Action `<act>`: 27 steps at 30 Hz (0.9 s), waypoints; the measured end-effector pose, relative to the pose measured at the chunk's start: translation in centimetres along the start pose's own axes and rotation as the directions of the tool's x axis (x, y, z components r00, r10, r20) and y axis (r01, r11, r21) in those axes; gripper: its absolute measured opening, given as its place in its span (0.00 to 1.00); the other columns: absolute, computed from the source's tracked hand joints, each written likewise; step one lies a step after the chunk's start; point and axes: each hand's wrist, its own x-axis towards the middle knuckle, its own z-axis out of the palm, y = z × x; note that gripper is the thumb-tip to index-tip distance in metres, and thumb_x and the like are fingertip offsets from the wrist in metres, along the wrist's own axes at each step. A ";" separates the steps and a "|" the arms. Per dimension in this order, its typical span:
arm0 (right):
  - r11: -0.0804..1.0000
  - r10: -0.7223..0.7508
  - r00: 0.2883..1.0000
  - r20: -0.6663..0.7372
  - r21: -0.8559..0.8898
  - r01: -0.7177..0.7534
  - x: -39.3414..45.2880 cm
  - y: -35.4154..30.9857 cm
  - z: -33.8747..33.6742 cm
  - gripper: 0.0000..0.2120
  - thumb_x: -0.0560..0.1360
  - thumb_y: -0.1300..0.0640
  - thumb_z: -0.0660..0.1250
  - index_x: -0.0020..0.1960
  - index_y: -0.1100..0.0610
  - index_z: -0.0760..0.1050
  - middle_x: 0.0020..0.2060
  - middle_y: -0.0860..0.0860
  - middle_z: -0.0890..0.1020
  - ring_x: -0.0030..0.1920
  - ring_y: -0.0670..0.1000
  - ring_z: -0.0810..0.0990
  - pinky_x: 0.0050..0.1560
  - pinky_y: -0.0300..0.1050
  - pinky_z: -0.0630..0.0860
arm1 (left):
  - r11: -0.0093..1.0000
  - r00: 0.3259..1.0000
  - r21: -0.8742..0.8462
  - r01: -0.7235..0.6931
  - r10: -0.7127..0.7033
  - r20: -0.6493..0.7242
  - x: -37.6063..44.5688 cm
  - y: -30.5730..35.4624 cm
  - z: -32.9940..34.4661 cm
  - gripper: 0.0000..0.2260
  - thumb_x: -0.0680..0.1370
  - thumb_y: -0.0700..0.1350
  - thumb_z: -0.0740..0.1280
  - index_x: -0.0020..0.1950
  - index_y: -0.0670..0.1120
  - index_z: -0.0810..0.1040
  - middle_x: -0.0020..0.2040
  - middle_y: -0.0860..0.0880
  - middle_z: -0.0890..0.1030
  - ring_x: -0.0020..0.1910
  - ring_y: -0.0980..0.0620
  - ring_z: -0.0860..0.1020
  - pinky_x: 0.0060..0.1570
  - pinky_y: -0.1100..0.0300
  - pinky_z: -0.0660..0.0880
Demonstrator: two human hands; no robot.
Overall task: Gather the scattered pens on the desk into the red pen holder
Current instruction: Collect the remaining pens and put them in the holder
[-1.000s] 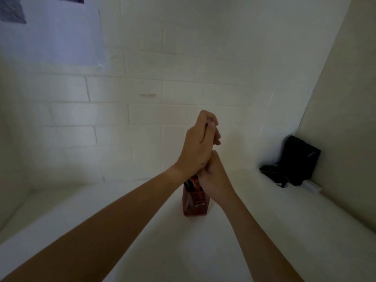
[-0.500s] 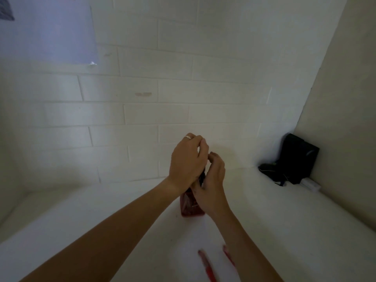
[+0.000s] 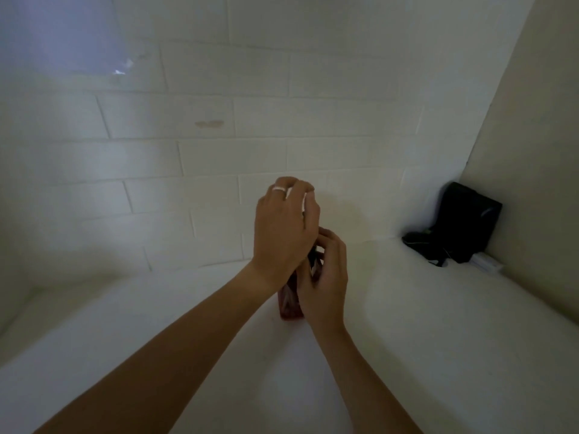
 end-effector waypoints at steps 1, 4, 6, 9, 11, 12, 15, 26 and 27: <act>1.000 0.000 1.000 0.000 -0.003 0.000 0.1 0.1 0.0 0.12 0.78 0.60 0.68 0.61 0.57 0.74 0.63 0.50 0.74 0.64 0.47 0.74 0.63 0.45 0.76 | 0.998 0.998 -0.046 0.040 -0.042 -0.046 0.0 -0.1 -0.1 0.14 0.81 0.46 0.55 0.54 0.46 0.80 0.54 0.49 0.78 0.52 0.51 0.78 0.53 0.49 0.74; 1.000 -0.002 1.000 0.001 -0.018 0.002 0.4 0.2 0.2 0.10 0.78 0.60 0.67 0.59 0.58 0.74 0.61 0.50 0.74 0.63 0.48 0.75 0.62 0.44 0.75 | 0.972 0.966 -0.205 0.114 -0.156 -0.204 0.1 -0.5 -0.2 0.12 0.81 0.43 0.56 0.50 0.46 0.79 0.50 0.51 0.76 0.48 0.51 0.76 0.49 0.47 0.75; 0.999 -0.008 1.000 0.001 -0.034 0.008 0.5 0.1 0.4 0.10 0.79 0.59 0.65 0.58 0.59 0.73 0.59 0.51 0.74 0.61 0.49 0.74 0.62 0.42 0.74 | 0.944 0.954 -0.309 0.114 -0.191 -0.230 0.4 -0.3 0.1 0.11 0.80 0.40 0.56 0.47 0.45 0.78 0.48 0.51 0.75 0.45 0.51 0.76 0.46 0.47 0.75; 0.996 0.015 1.000 -0.004 -0.090 -0.015 0.9 0.0 0.5 0.12 0.80 0.54 0.58 0.60 0.59 0.71 0.58 0.51 0.73 0.59 0.49 0.73 0.61 0.35 0.71 | 0.920 0.979 -0.388 0.054 -0.125 -0.160 0.8 0.6 0.6 0.11 0.80 0.37 0.57 0.46 0.43 0.78 0.46 0.49 0.77 0.45 0.50 0.76 0.46 0.48 0.75; 0.991 0.026 0.999 0.018 -0.130 -0.024 1.1 0.0 0.4 0.14 0.80 0.52 0.56 0.60 0.58 0.70 0.58 0.51 0.73 0.58 0.47 0.72 0.58 0.28 0.67 | 0.924 0.991 -0.382 -0.005 -0.047 -0.126 0.8 1.0 0.6 0.10 0.80 0.36 0.57 0.46 0.42 0.78 0.45 0.49 0.77 0.45 0.50 0.77 0.46 0.49 0.74; 0.989 0.027 0.999 0.036 -0.147 -0.021 1.3 0.0 0.2 0.14 0.80 0.52 0.56 0.60 0.58 0.70 0.58 0.51 0.72 0.57 0.47 0.71 0.57 0.26 0.66 | 0.927 0.992 -0.374 -0.031 -0.018 -0.126 0.7 1.0 0.5 0.10 0.79 0.36 0.57 0.45 0.42 0.78 0.44 0.49 0.77 0.45 0.50 0.76 0.46 0.49 0.74; 0.982 0.057 0.994 0.096 -0.185 -0.039 1.4 0.3 -0.4 0.14 0.80 0.50 0.58 0.63 0.55 0.69 0.59 0.49 0.71 0.59 0.45 0.70 0.57 0.25 0.67 | 0.945 0.985 -0.300 -0.128 0.086 -0.148 -0.1 1.0 -0.4 0.10 0.77 0.36 0.57 0.45 0.42 0.78 0.44 0.49 0.77 0.45 0.49 0.75 0.45 0.49 0.73; 0.911 -0.001 0.974 0.228 -0.402 0.094 2.2 -0.9 -3.4 0.19 0.76 0.45 0.54 0.60 0.54 0.71 0.53 0.44 0.73 0.51 0.39 0.71 0.55 0.26 0.68 | 0.881 0.882 -0.075 -0.468 0.470 0.020 -3.5 3.5 -3.1 0.06 0.73 0.35 0.62 0.45 0.38 0.79 0.46 0.41 0.79 0.45 0.43 0.76 0.47 0.49 0.73; 0.922 -0.005 0.973 0.231 -0.376 0.094 2.3 -1.1 -4.7 0.17 0.75 0.48 0.57 0.59 0.56 0.71 0.53 0.48 0.75 0.51 0.43 0.73 0.54 0.29 0.69 | 0.867 0.867 -0.098 -0.488 0.494 0.059 -4.0 3.9 -3.6 0.06 0.72 0.34 0.62 0.44 0.38 0.78 0.45 0.41 0.78 0.43 0.43 0.76 0.45 0.49 0.73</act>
